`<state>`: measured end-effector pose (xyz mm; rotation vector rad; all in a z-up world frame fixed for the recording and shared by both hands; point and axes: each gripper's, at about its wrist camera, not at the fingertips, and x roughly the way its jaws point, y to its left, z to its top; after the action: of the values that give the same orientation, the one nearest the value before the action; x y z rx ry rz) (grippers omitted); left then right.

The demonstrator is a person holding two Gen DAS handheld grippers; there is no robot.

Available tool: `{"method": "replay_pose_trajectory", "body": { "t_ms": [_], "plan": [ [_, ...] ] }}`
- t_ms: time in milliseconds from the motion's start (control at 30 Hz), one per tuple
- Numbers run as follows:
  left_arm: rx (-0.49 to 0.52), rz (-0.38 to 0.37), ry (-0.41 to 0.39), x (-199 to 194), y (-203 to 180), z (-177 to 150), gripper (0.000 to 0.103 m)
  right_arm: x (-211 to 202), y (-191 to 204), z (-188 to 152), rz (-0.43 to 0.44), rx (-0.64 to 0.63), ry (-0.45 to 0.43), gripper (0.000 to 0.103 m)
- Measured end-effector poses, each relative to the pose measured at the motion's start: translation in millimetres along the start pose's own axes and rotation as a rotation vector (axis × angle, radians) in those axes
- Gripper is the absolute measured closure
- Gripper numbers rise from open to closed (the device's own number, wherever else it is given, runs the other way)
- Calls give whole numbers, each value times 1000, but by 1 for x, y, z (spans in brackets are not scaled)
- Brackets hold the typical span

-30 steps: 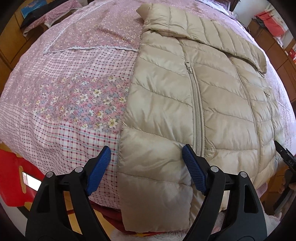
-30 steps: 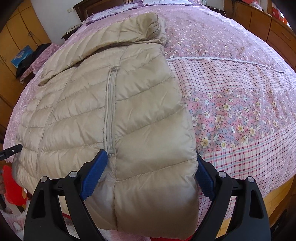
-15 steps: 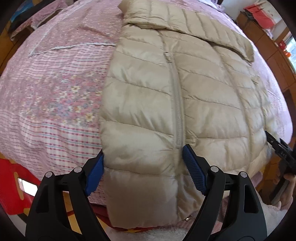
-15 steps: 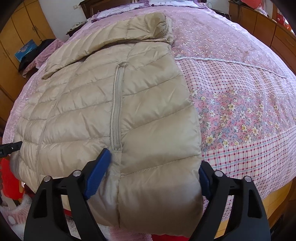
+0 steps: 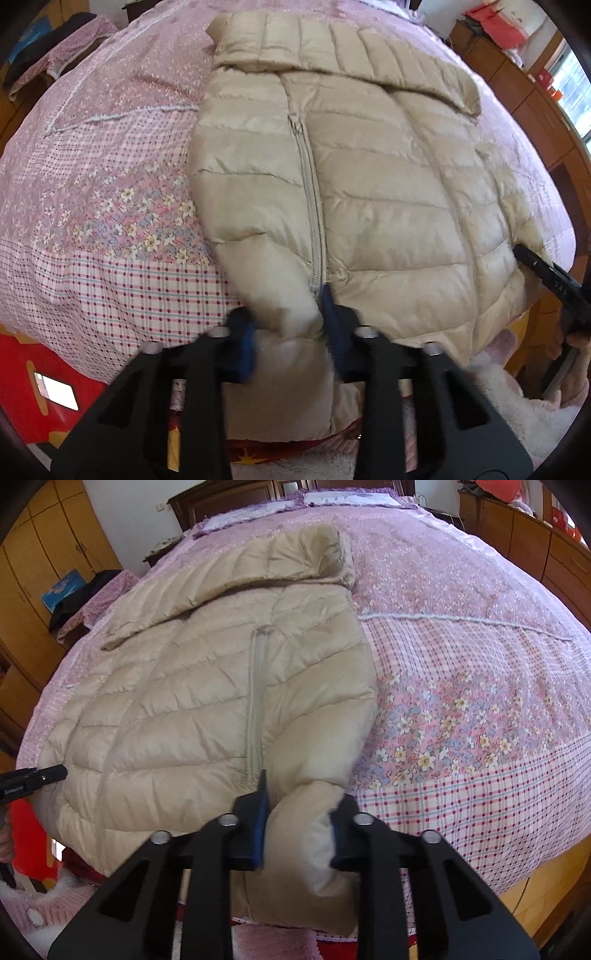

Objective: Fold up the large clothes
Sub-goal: 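Grasp the jacket hem with both grippers, then lift the hem with both grippers and fold it toward the collar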

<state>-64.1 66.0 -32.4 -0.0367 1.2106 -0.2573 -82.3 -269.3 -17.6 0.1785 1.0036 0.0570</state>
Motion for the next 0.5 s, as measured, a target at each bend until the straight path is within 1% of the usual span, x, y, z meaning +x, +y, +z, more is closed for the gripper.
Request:
{"method": "replay_pose_trajectory", "body": {
  "t_ms": [67,200,300,367,500],
  "plan": [
    [0,-14,-14,-8,1,0,85,-5,1,1,8,2,-3,85],
    [12,1,-10,-17,0,-3,87,-18,4,1,33,1,-3,87],
    [31,-7,-16,-28,2,-5,88,-30,3,1,52,13,-5,88],
    [37,-18,-27,-42,5,-9,88,-39,2,2,70,20,-17,88],
    [45,-15,-71,-63,8,-1,89,-55,5,17,114,23,-86,89]
  ]
}}
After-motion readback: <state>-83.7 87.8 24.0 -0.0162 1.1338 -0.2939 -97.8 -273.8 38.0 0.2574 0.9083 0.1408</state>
